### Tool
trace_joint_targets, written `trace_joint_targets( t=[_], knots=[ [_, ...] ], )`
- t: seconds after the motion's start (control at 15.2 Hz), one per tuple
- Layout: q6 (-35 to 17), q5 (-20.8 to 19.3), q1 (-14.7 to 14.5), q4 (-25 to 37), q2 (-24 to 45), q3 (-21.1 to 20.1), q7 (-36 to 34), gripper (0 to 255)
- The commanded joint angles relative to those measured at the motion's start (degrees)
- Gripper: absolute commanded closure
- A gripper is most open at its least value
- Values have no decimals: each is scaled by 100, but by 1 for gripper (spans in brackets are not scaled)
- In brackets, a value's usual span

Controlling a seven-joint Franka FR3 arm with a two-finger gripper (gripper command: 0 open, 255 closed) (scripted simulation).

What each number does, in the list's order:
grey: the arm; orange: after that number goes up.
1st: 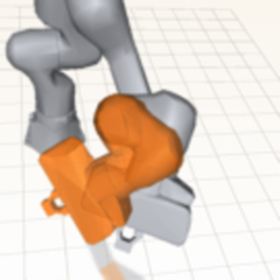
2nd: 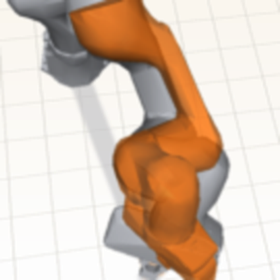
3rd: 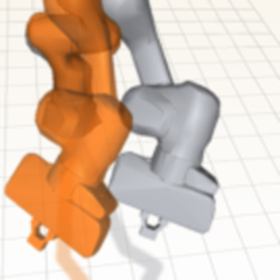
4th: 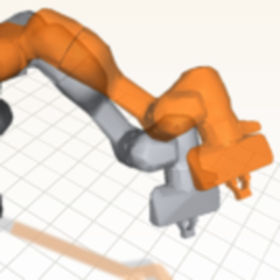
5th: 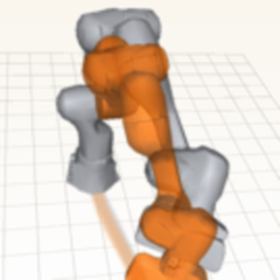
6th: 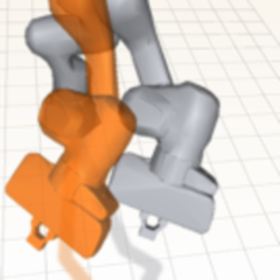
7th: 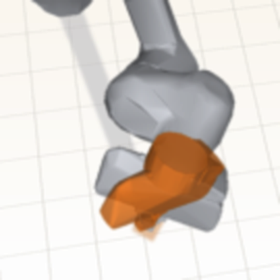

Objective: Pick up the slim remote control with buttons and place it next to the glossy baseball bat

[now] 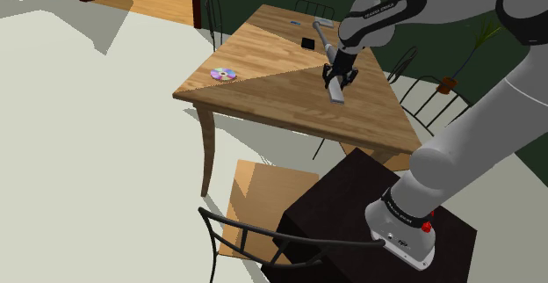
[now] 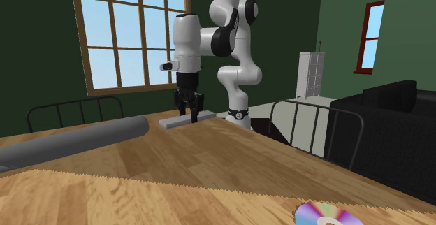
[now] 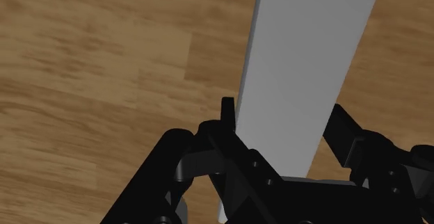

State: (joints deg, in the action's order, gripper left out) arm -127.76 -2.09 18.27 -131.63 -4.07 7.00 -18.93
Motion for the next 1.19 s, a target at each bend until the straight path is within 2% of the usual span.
trace_joint_targets(
  t=[0.0,1.12],
  knots=[
    [153,-8,5,69,-84,4,8,255],
    [1442,-39,-2,886,-557,-24,-4,255]
  ],
)
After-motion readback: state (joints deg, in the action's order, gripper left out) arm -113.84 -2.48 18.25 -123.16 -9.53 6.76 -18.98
